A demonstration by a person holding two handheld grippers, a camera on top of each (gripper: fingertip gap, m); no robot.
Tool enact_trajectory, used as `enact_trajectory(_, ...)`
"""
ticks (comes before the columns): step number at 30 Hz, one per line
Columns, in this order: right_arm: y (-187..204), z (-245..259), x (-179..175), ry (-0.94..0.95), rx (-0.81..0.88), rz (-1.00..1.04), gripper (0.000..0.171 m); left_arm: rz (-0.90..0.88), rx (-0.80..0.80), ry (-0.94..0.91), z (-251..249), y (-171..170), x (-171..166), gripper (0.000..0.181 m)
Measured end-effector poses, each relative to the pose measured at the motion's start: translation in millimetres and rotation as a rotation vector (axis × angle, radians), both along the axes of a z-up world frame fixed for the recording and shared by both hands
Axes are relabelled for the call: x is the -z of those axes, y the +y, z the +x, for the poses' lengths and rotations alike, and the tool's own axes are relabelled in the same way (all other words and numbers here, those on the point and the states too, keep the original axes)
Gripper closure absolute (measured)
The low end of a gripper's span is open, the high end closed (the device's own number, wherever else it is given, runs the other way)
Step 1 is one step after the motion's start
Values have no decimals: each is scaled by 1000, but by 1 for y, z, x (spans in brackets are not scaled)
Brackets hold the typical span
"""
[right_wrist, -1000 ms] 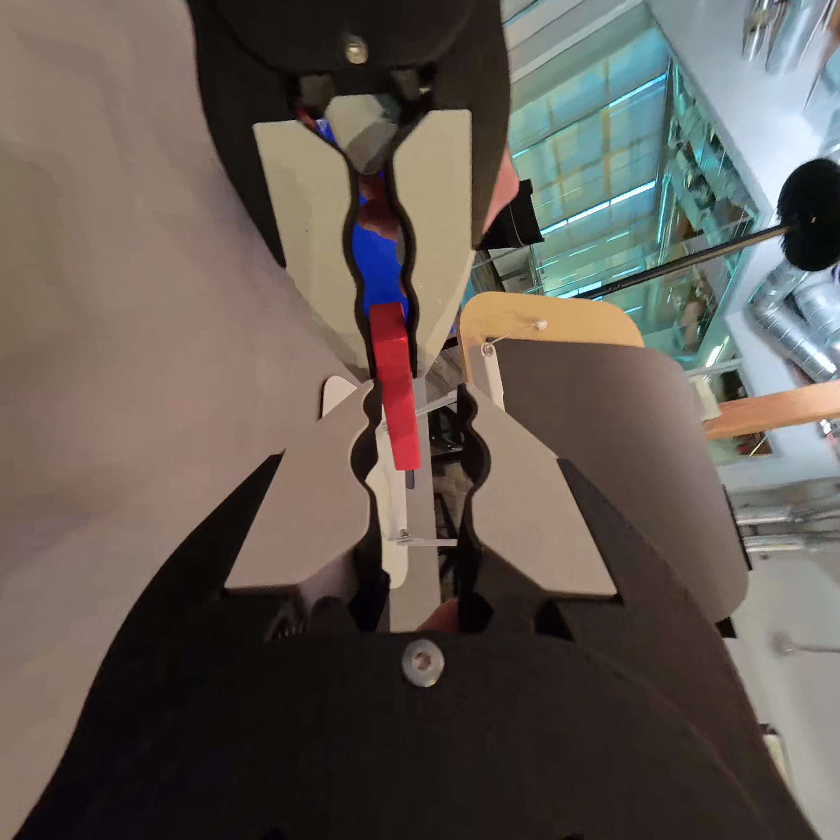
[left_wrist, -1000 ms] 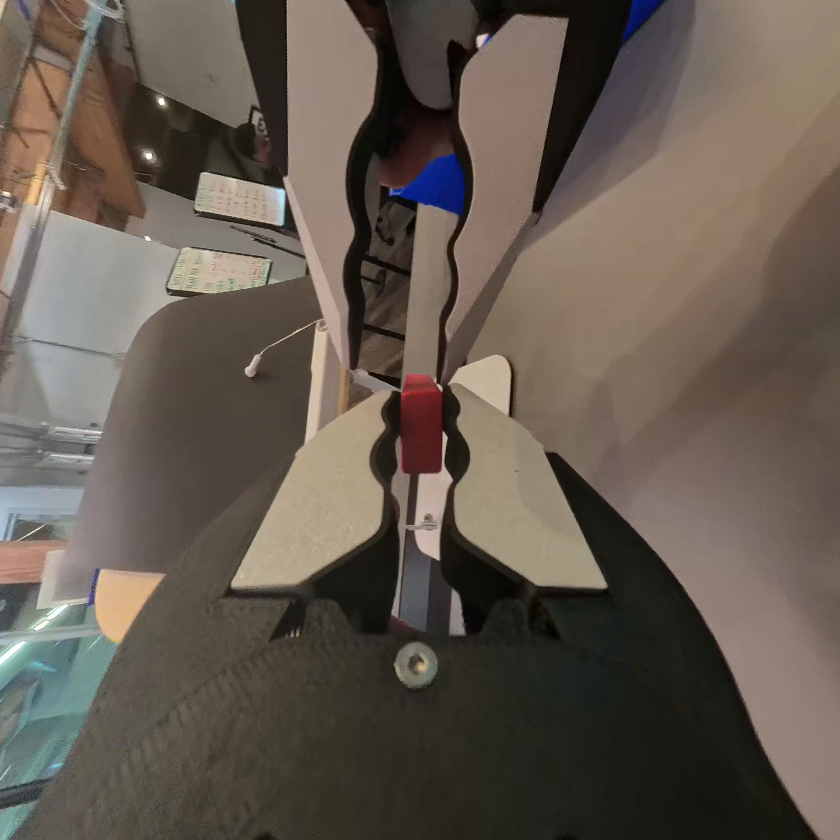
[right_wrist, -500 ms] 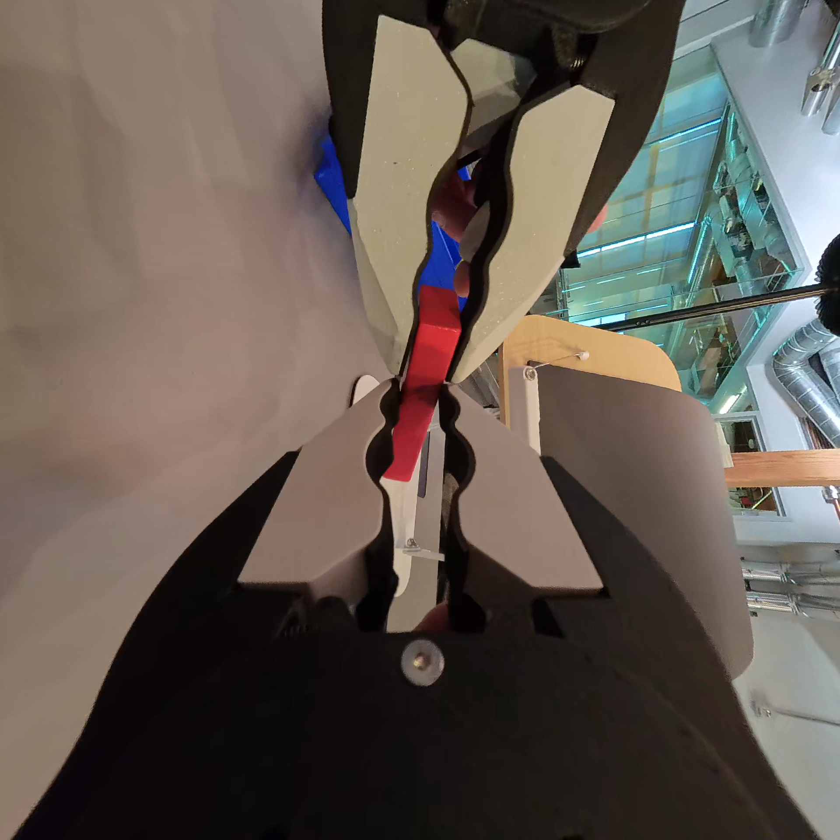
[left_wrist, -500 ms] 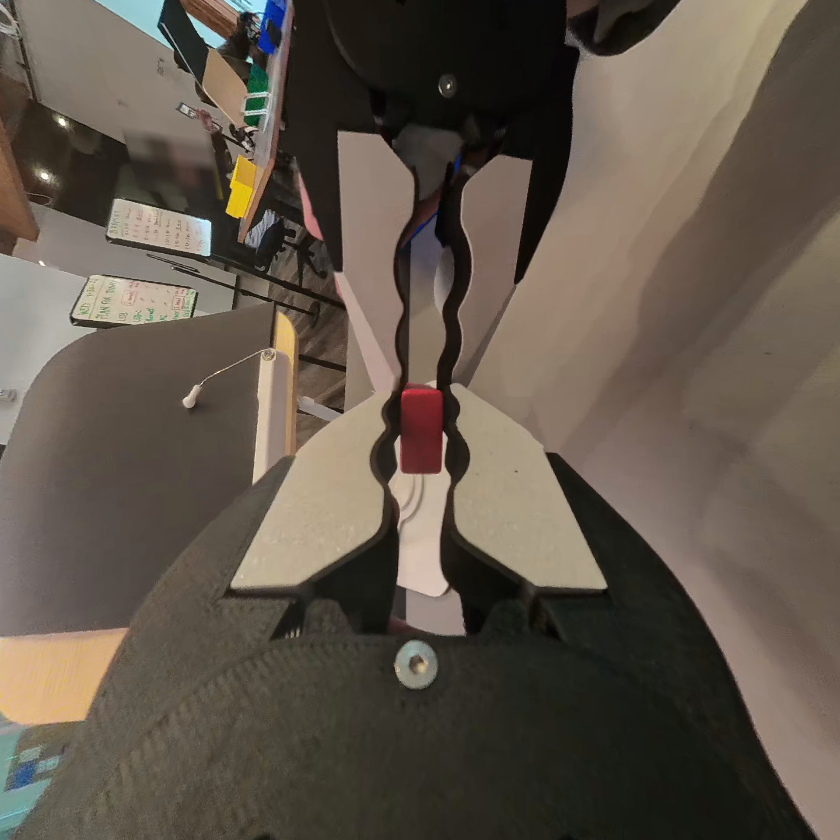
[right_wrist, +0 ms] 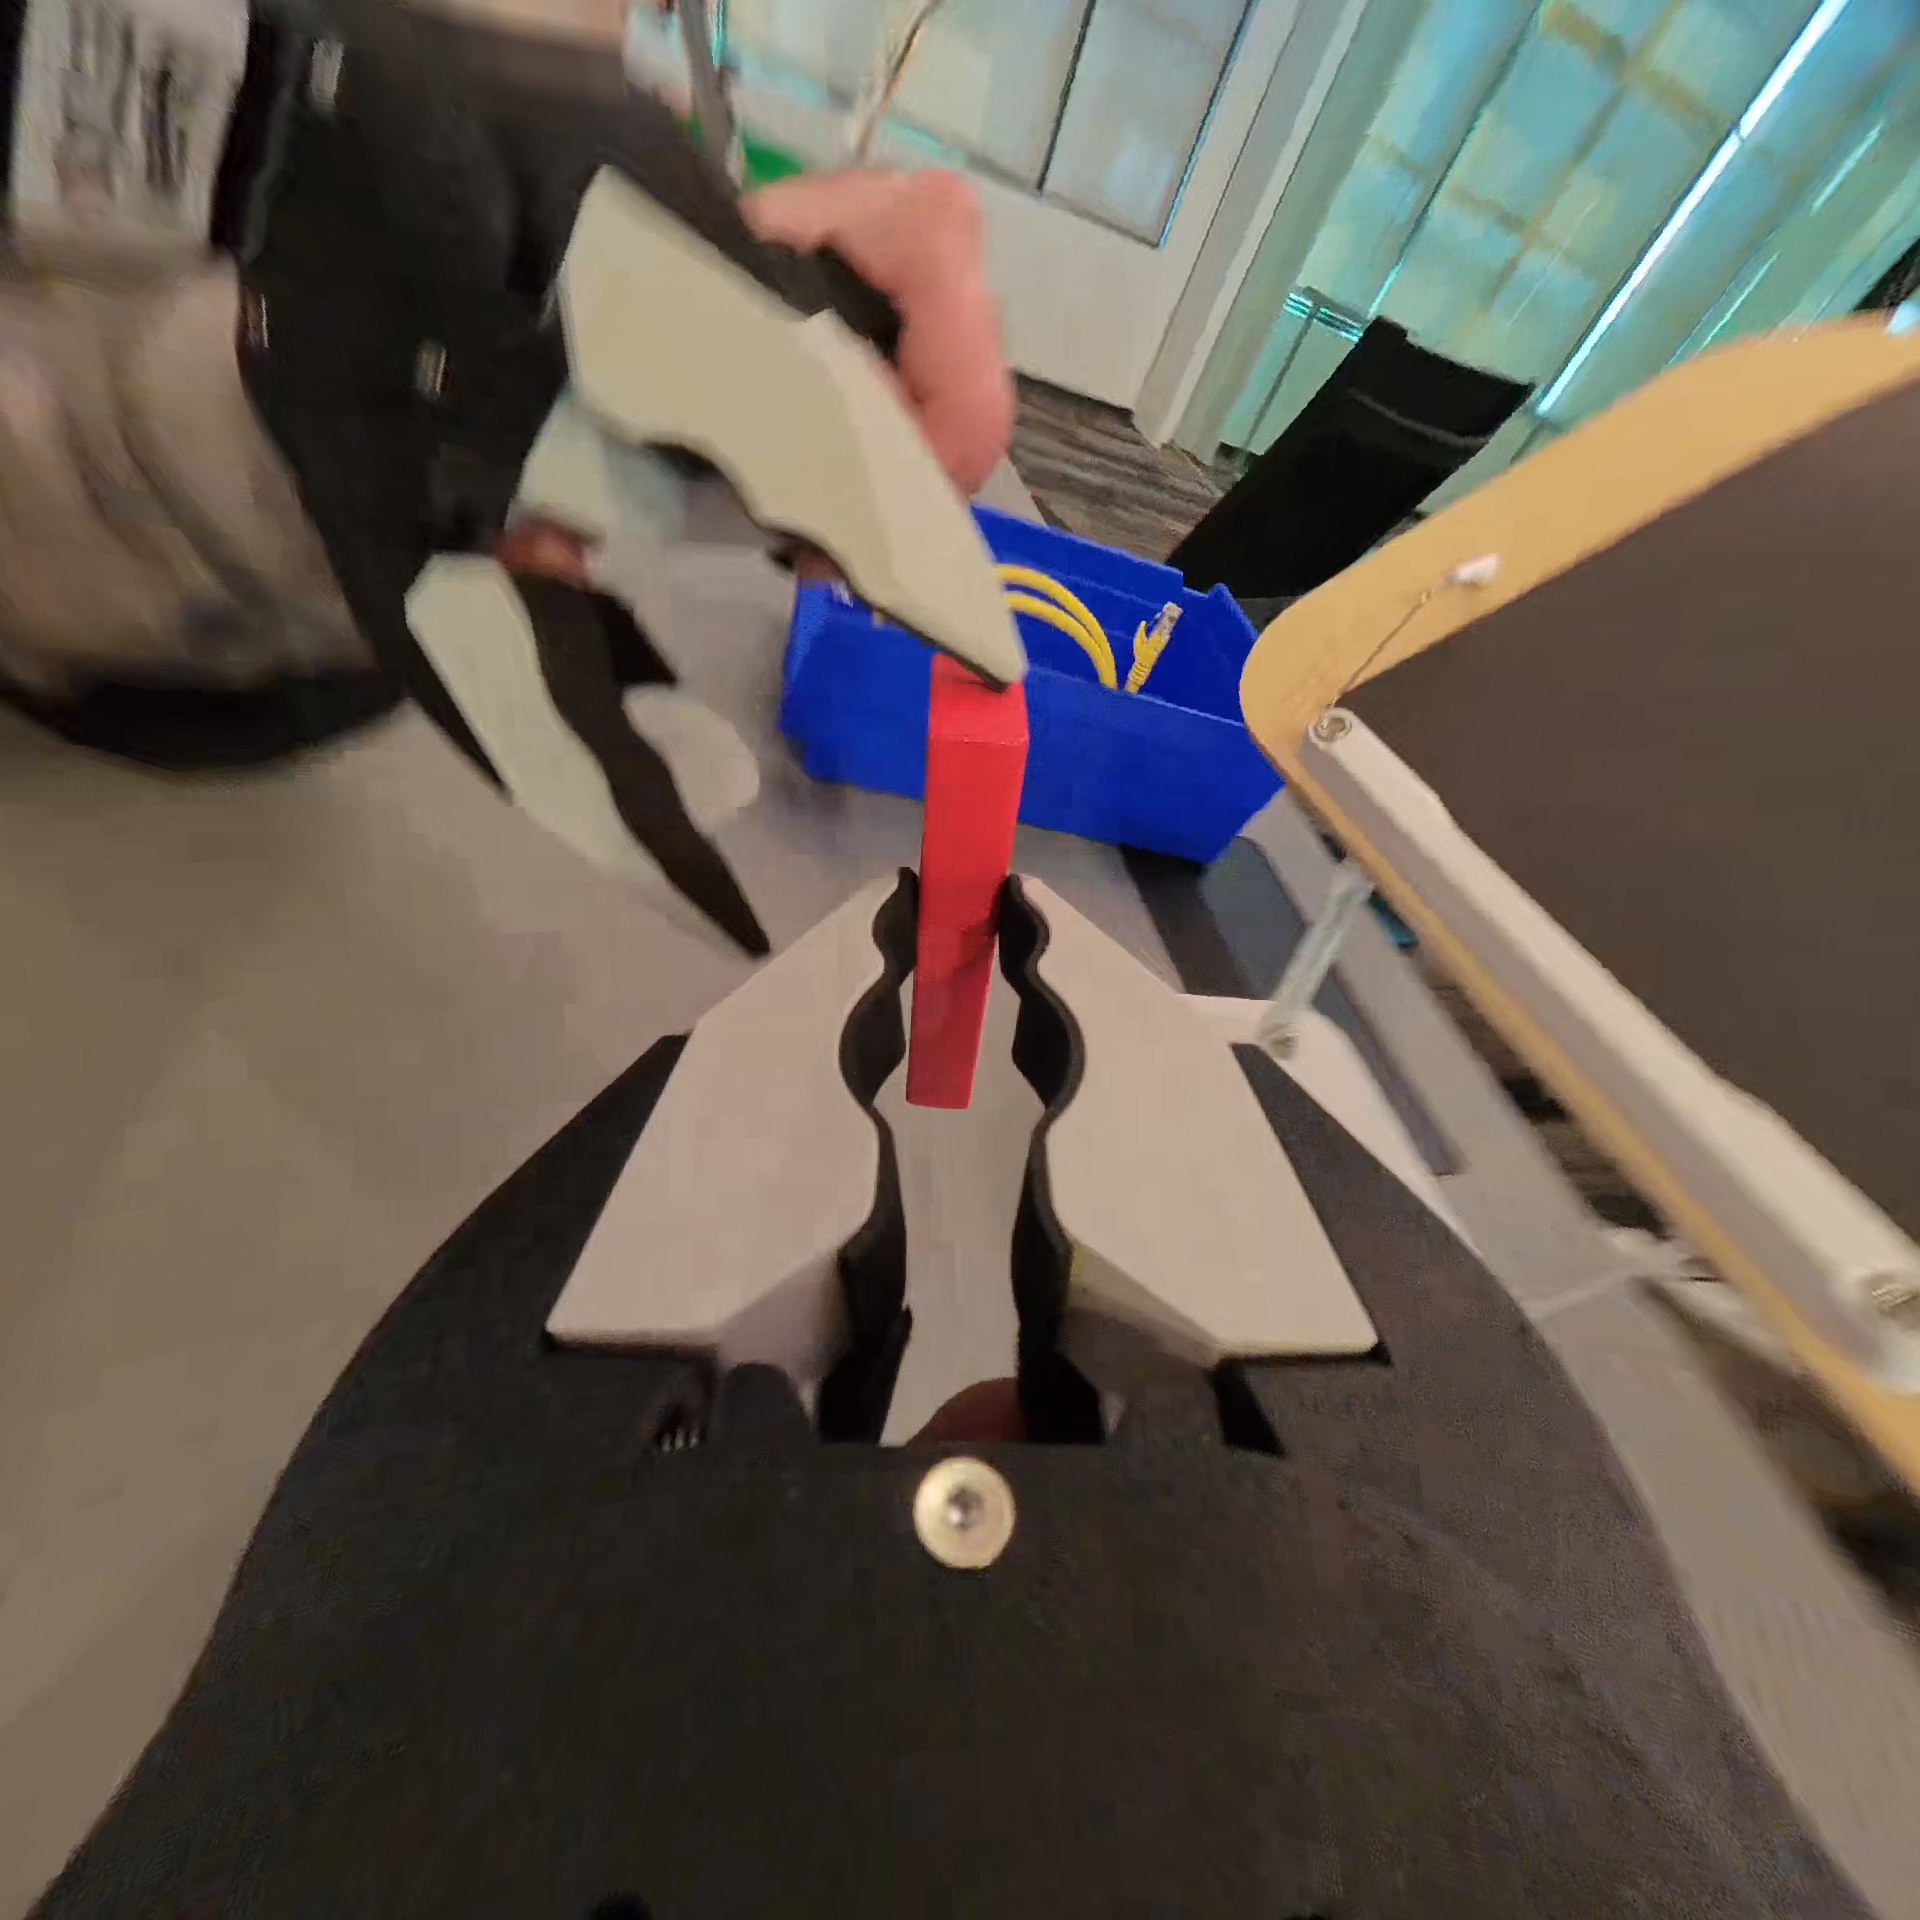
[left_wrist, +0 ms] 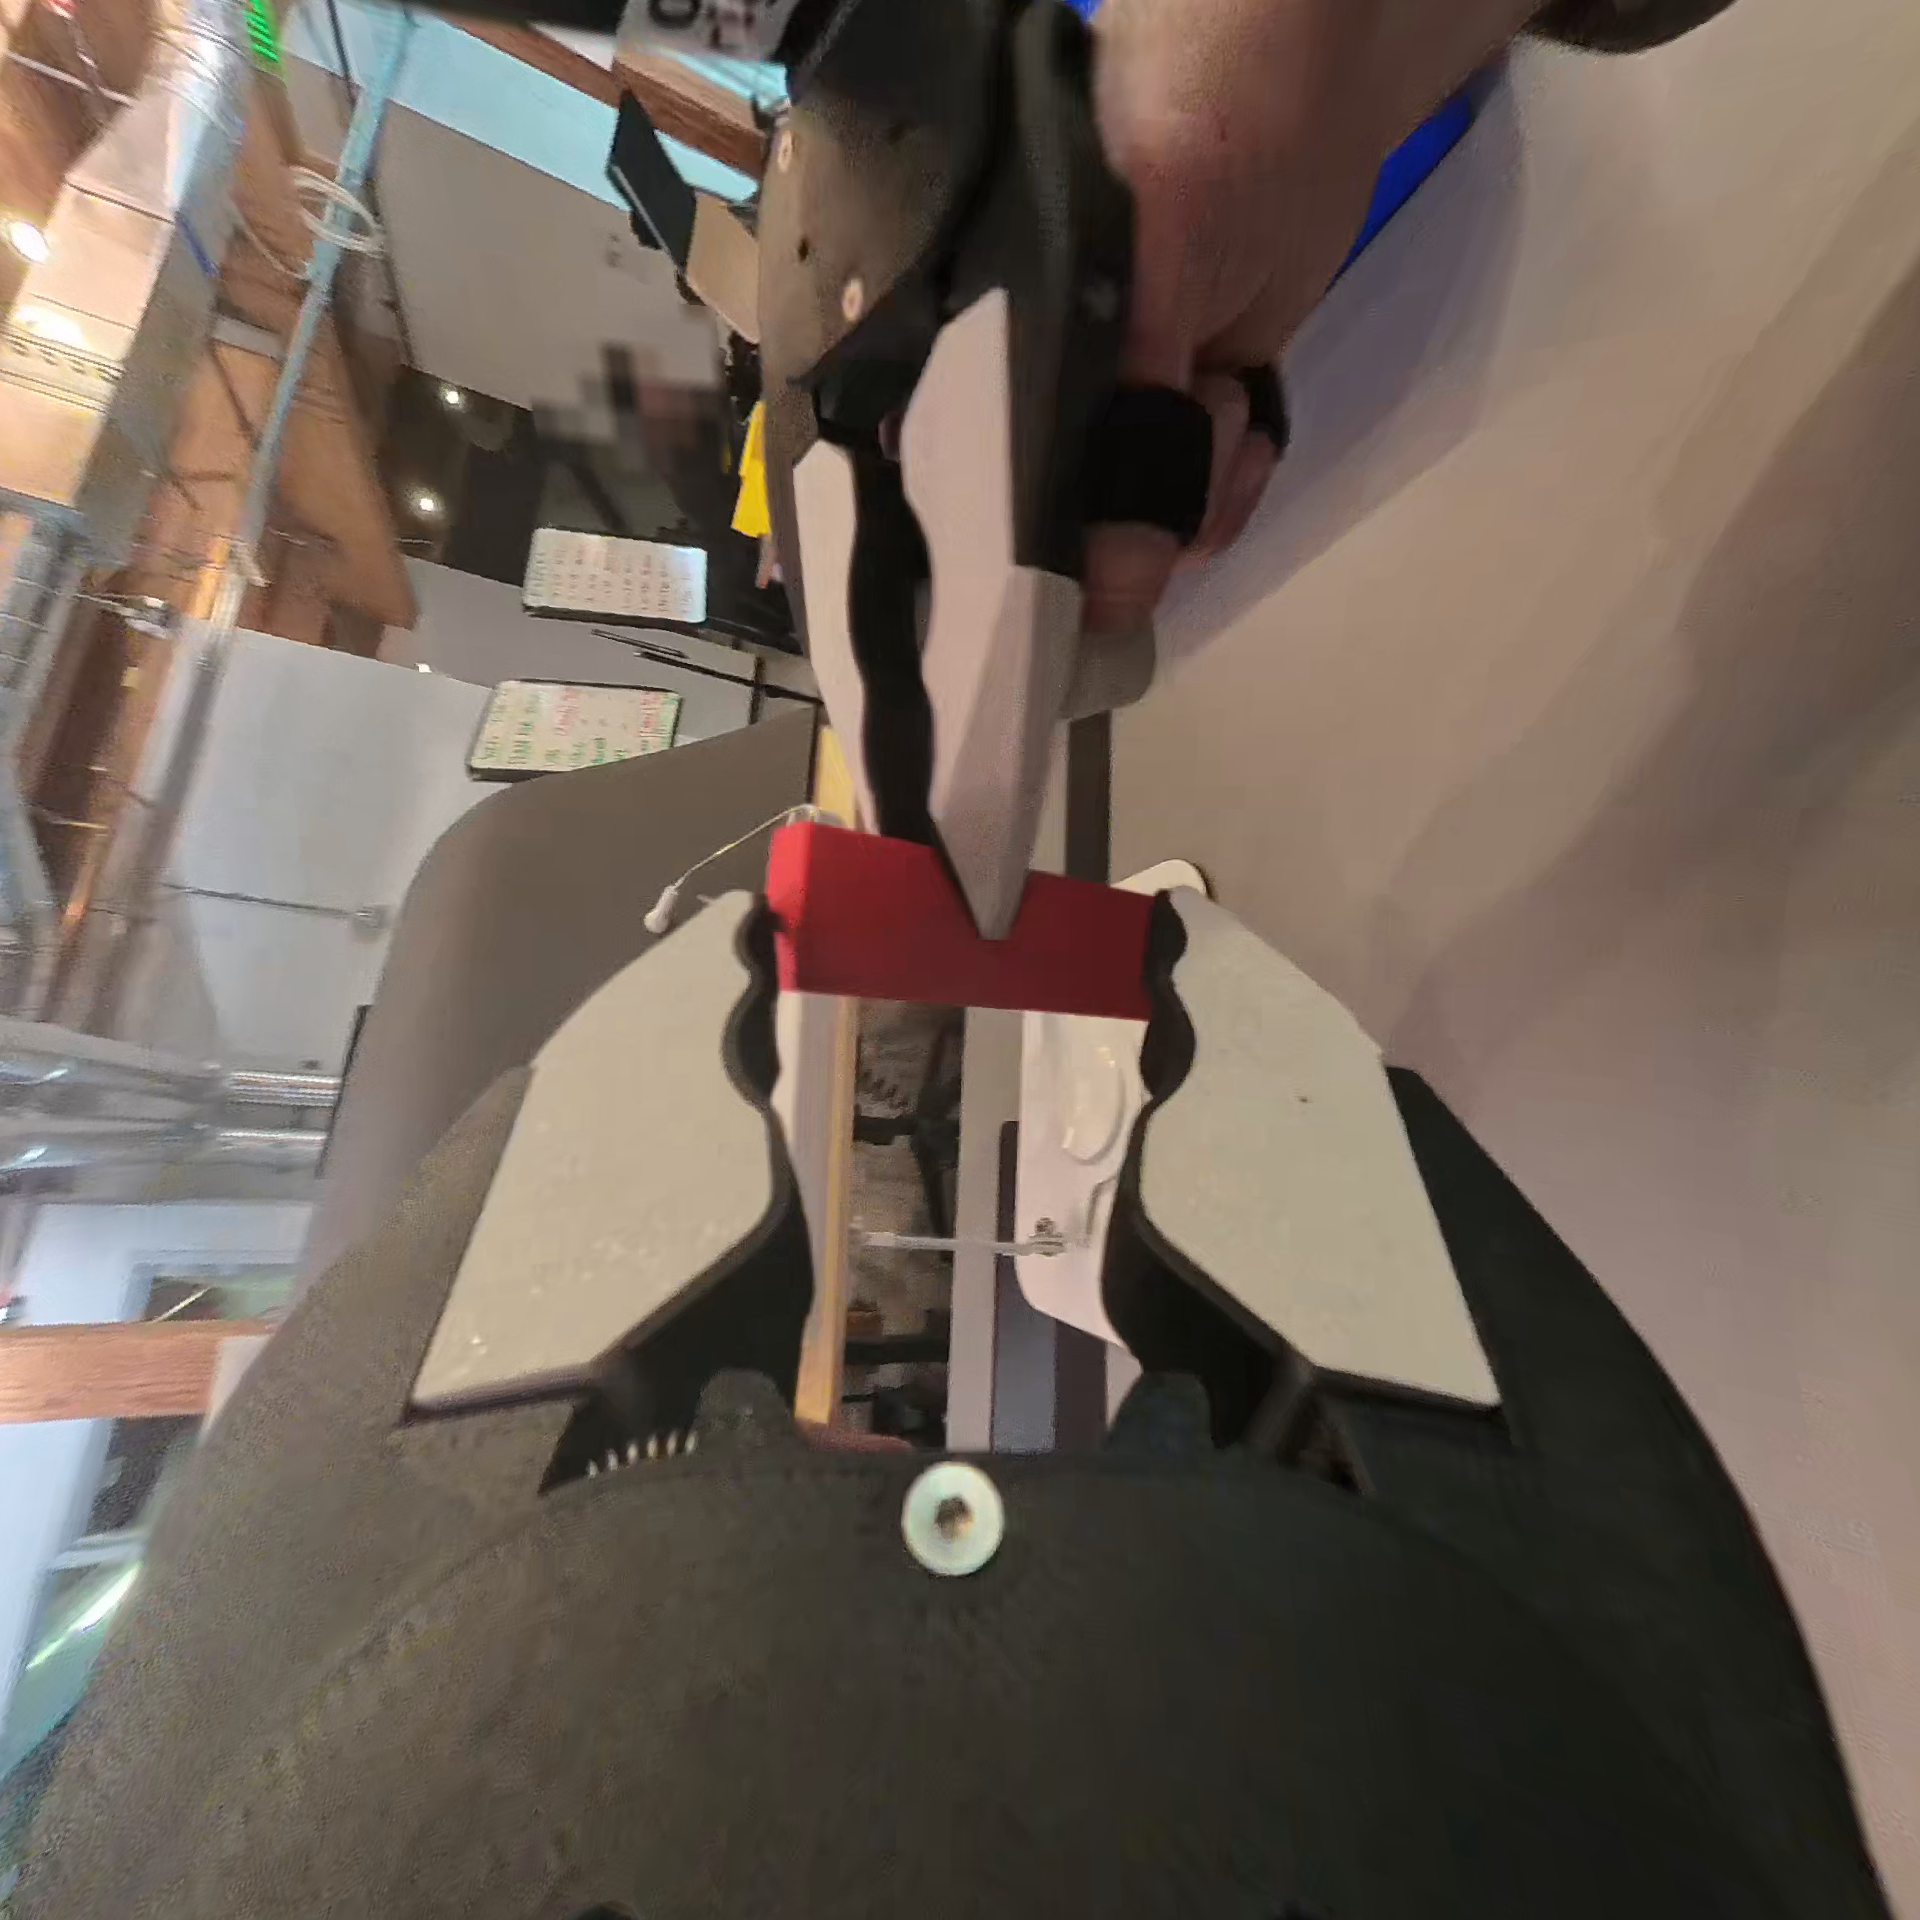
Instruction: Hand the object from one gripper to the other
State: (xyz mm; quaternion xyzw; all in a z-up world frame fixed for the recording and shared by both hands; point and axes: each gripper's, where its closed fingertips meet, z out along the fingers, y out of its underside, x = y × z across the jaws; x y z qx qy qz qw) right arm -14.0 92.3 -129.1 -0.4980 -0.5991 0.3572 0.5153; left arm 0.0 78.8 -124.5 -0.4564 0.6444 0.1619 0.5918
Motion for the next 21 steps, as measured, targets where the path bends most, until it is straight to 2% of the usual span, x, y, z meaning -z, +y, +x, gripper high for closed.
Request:
enact_trajectory(3, 9, 3, -11, 116, -9, -281, 159, 107, -54, 32, 0, 13, 1, 91)
enact_trajectory(8, 24, 11, -25, 277, -37, -636, 158, 315, -101, 134, -2, 31, 10, 79)
enact_trajectory(14, 30, 12, -23, 310, -47, -790, 159, 571, -80, 130, 4, 27, -4, 107)
enact_trajectory(21, 31, 11, -23, 325, -50, -848, 159, 646, -100, 158, 6, 30, 4, 135)
